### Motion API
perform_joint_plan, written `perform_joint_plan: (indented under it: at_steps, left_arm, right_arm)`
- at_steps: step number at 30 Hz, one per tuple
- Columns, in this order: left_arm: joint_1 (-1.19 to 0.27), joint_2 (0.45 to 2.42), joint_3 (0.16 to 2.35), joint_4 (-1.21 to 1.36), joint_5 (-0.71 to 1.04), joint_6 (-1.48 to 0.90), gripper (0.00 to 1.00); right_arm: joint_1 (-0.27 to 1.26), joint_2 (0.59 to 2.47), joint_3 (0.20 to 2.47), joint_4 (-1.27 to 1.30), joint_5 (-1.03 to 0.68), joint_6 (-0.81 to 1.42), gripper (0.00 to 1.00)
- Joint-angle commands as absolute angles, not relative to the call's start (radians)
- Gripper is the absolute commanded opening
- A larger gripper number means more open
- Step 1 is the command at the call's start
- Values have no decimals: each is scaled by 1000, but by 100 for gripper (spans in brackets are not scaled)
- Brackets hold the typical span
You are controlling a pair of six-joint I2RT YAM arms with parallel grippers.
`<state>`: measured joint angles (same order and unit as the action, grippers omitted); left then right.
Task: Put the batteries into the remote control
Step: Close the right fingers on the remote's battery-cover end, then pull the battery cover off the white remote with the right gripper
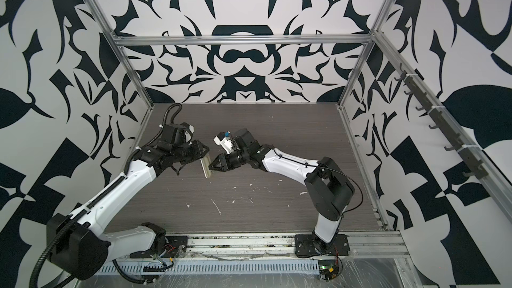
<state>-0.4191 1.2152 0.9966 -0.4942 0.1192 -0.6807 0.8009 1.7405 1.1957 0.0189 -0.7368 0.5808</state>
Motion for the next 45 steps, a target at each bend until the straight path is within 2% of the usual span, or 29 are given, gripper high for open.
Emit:
perform_joint_plan:
  at_steps: [1, 21, 45]
  left_arm:
    - [-417, 1210, 1022, -488, 124, -689, 0]
    - [-417, 1210, 1016, -487, 118, -687, 0]
    - [-416, 1229, 1016, -508, 71, -658, 0]
  right_arm:
    - [808, 1735, 1232, 43, -760, 572, 30]
    - [808, 1733, 1229, 60, -767, 575, 20]
    - [808, 1730, 1246, 27, -760, 554, 17]
